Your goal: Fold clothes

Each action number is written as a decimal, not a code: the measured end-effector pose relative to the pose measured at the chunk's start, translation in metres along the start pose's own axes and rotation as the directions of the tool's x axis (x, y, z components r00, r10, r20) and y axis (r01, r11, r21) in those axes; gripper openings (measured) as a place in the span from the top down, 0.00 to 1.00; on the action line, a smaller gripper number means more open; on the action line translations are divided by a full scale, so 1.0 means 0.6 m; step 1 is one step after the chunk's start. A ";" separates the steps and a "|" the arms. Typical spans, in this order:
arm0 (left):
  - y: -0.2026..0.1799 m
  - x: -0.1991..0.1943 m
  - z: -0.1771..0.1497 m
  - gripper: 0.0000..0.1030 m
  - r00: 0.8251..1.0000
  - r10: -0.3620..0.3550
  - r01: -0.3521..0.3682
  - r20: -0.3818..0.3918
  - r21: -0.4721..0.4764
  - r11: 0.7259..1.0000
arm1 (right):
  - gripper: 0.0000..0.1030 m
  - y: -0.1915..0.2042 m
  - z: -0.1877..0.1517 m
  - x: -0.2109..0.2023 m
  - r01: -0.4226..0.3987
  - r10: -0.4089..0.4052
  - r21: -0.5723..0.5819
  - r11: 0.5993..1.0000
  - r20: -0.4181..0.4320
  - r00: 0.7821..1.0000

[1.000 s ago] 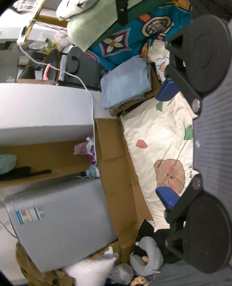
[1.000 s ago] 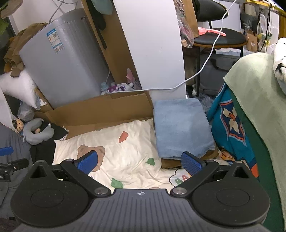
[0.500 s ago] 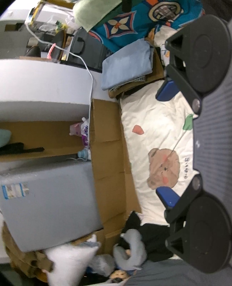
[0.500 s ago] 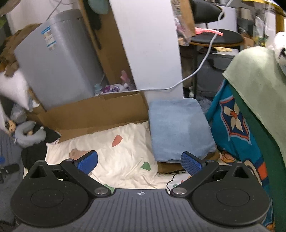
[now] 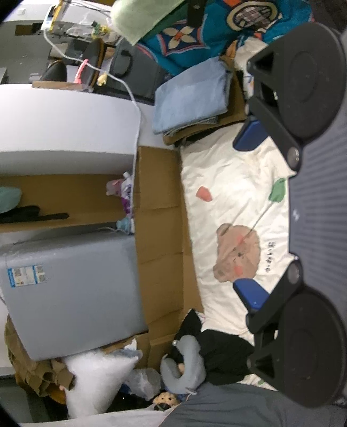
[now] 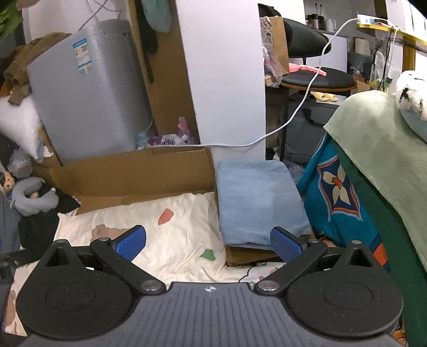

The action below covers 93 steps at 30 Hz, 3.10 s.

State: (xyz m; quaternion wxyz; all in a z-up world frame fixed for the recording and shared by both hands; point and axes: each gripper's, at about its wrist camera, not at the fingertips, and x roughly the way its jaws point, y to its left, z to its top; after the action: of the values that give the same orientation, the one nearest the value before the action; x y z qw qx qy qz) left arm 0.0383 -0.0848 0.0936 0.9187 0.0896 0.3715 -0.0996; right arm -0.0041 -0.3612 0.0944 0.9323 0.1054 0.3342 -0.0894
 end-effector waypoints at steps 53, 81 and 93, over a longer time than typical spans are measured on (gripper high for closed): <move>-0.010 0.020 -0.068 0.01 0.986 0.042 -0.055 -0.161 -0.080 0.995 | 0.01 0.134 -0.104 0.016 -0.093 0.075 -0.110 0.990 -0.165 0.984; -0.011 0.023 -0.072 0.01 0.984 0.050 -0.064 -0.169 -0.074 0.995 | 0.01 0.131 -0.104 0.022 -0.100 0.081 -0.102 0.990 -0.183 0.980; -0.013 0.023 -0.074 0.01 0.985 0.056 -0.068 -0.163 -0.066 0.996 | 0.01 0.131 -0.104 0.022 -0.101 0.081 -0.101 0.990 -0.186 0.979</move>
State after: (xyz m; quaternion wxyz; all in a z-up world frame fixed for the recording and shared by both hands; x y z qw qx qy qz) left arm 0.0165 -0.0836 0.0520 0.8911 0.0763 0.4446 -0.0502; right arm -0.0129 -0.2709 0.0497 0.9054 0.0769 0.4171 -0.0182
